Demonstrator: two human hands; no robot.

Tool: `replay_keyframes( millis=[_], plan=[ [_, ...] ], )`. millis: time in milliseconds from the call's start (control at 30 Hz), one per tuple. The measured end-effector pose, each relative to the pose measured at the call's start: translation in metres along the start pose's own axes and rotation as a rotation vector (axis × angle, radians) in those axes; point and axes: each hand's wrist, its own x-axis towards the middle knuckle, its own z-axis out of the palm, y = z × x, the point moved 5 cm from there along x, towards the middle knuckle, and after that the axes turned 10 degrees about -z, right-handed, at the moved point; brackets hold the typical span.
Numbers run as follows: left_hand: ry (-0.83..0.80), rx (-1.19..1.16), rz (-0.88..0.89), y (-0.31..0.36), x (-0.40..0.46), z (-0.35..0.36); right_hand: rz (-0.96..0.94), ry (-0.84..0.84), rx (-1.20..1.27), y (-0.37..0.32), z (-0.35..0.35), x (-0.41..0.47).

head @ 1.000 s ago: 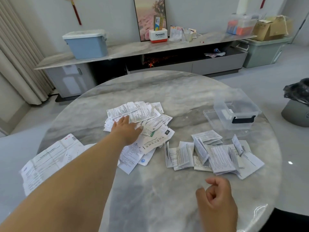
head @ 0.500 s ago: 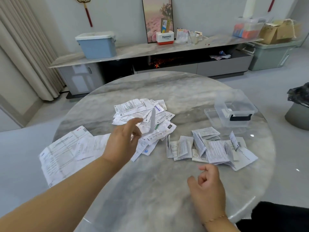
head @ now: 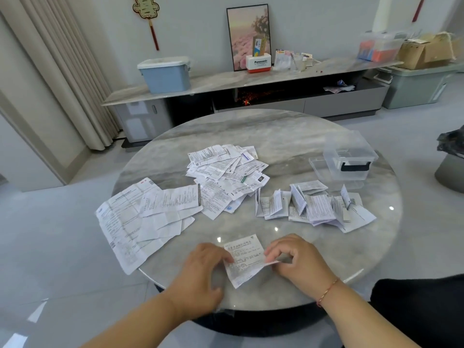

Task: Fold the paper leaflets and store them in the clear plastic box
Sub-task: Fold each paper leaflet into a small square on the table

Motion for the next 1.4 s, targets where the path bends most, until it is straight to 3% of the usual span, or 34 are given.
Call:
replay_keyframes(
  millis=[67, 167, 267, 367, 467, 567, 667, 767, 900, 967, 1067, 1200, 1300, 1400],
  plan=[
    [-0.075, -0.054, -0.104, 0.002, -0.015, 0.015, 0.056, -0.089, -0.048, 0.003, 0.003, -0.007],
    [0.085, -0.139, -0.254, 0.005, -0.019, 0.021, 0.134, -0.190, -0.068, 0.005, 0.010, -0.013],
    [0.190, -0.193, -0.436, 0.002, -0.017, 0.025, 0.189, -0.171, -0.073, 0.002, 0.013, -0.013],
    [0.282, -0.200, -0.503, 0.001, -0.018, 0.026, 0.266, -0.128, -0.171, 0.000, 0.017, -0.011],
    [0.388, 0.099, -0.231, 0.012, -0.020, 0.024, 0.294, -0.152, -0.300, -0.008, 0.022, -0.008],
    [0.246, 0.300, 0.008, 0.017, -0.027, 0.041, 0.348, -0.192, -0.298, -0.006, 0.023, -0.008],
    [0.162, 0.433, 0.105, 0.019, -0.036, 0.056, 0.479, -0.277, -0.169, -0.006, 0.026, -0.016],
    [0.201, 0.462, 0.199, 0.026, -0.039, 0.059, 0.599, -0.394, 0.014, -0.013, 0.030, -0.029],
    [0.290, 0.317, 0.262, 0.031, -0.041, 0.051, 0.299, -0.475, -0.211, -0.025, 0.004, -0.015],
    [0.303, 0.269, 0.297, 0.033, -0.044, 0.050, 0.149, -0.600, -0.198, -0.030, 0.001, -0.014],
    [0.312, 0.170, 0.289, 0.034, -0.048, 0.048, 0.093, -0.779, -0.127, -0.030, 0.011, -0.026],
    [0.287, -0.007, 0.144, 0.029, -0.052, 0.049, 0.022, -0.574, -0.124, -0.025, 0.025, -0.020],
    [0.297, -0.136, -0.058, 0.023, -0.052, 0.045, 0.066, -0.445, -0.157, -0.021, 0.030, -0.018],
    [0.294, -0.166, -0.136, 0.019, -0.048, 0.043, 0.128, -0.381, -0.200, -0.017, 0.036, -0.020]
  ],
)
